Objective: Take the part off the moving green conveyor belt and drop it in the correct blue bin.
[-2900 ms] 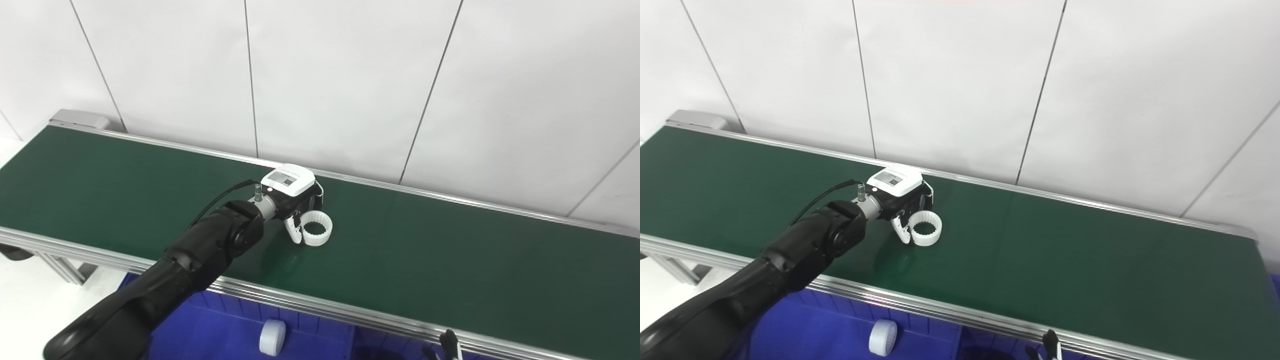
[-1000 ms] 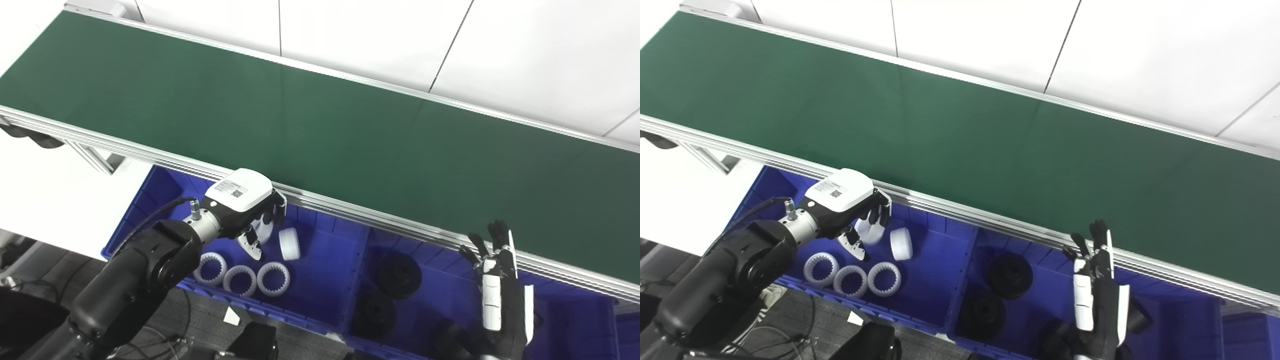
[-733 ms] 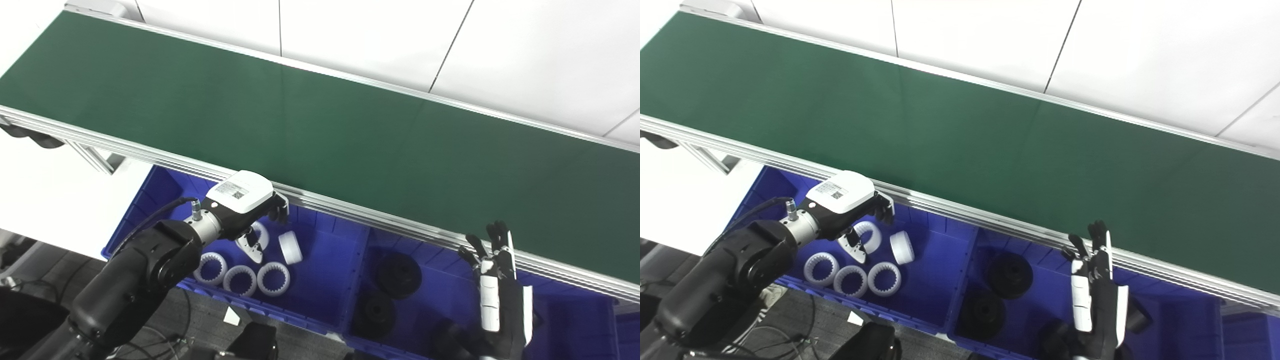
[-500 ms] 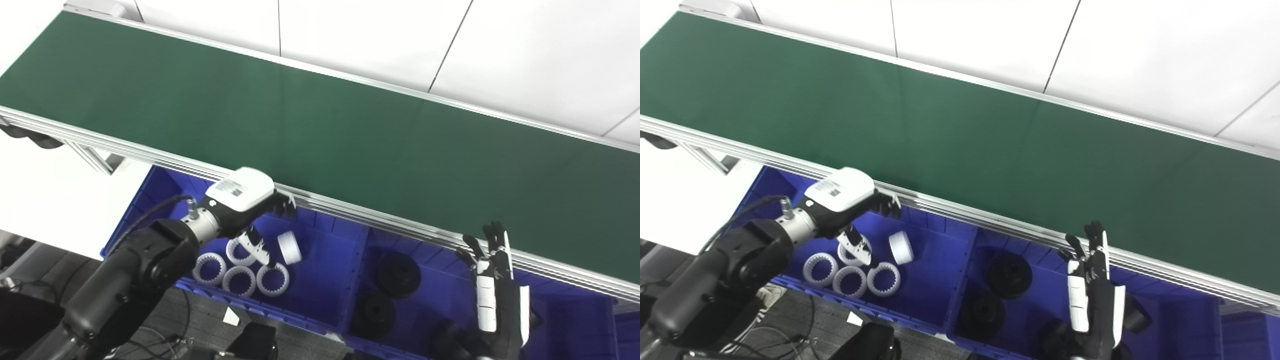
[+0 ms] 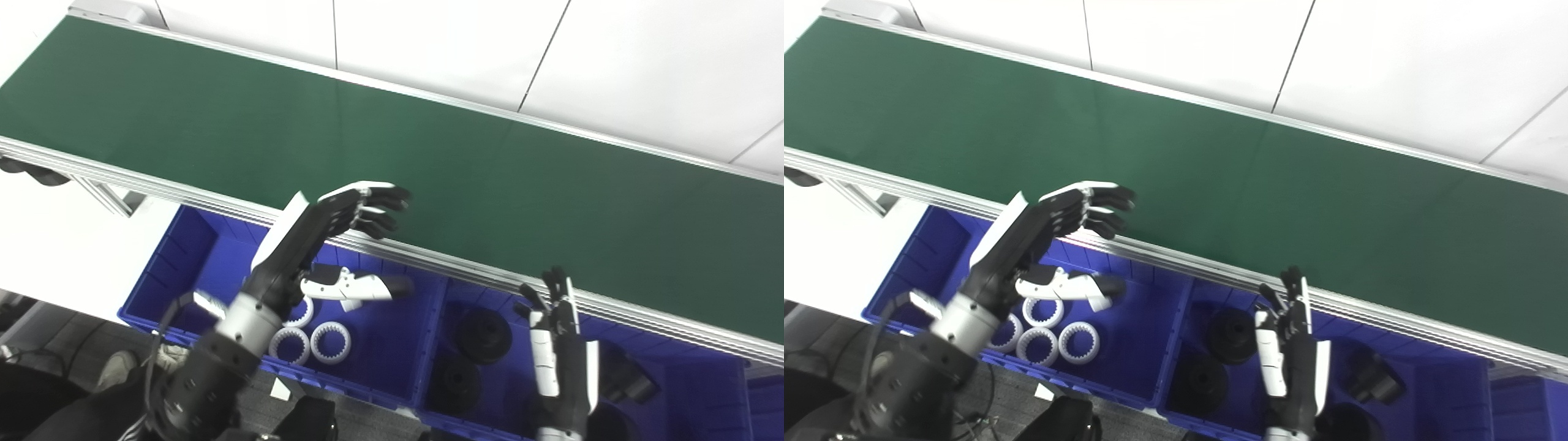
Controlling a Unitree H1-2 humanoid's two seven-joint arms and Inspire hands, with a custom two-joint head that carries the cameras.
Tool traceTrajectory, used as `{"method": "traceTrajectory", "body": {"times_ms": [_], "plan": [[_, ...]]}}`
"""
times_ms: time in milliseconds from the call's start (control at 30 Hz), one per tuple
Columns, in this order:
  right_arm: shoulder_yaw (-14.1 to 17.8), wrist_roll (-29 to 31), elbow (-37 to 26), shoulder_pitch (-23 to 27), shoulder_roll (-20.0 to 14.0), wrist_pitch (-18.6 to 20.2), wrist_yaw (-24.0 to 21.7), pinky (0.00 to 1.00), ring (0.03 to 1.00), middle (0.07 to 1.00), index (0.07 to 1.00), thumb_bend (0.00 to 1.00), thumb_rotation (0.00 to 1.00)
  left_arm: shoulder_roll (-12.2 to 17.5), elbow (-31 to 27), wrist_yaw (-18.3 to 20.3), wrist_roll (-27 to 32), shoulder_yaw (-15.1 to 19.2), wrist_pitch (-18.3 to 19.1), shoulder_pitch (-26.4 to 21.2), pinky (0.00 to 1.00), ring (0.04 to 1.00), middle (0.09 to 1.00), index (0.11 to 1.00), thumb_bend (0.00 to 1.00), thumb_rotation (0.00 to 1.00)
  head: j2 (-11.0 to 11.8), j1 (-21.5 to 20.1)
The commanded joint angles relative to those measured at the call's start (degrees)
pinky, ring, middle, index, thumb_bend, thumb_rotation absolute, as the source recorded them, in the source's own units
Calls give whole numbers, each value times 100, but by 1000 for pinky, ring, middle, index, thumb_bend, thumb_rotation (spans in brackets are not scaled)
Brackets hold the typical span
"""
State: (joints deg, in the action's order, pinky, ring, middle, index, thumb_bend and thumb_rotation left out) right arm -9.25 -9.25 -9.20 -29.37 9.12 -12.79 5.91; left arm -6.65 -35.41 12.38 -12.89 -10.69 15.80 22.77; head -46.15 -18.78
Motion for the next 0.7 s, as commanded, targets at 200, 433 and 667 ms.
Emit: {"method": "traceTrajectory", "body": {"times_ms": [200,433,667], "plan": [[-239,-484,696,157,428,-599,541,750,845,966,967,717,823,594,2376,-319,385,165,-1722,-169,961,997,1000,961,622,424,411,-1176],[-388,-770,1256,353,539,-855,927,790,863,988,974,682,825,998,2991,-314,408,32,-2528,-320,1000,1000,1000,972,614,425,678,-1718],[-407,-889,1654,507,498,-1106,1098,798,869,989,977,667,844,1103,3276,-328,397,-10,-2817,-433,1000,1000,1000,992,586,462,910,-1777]]}}
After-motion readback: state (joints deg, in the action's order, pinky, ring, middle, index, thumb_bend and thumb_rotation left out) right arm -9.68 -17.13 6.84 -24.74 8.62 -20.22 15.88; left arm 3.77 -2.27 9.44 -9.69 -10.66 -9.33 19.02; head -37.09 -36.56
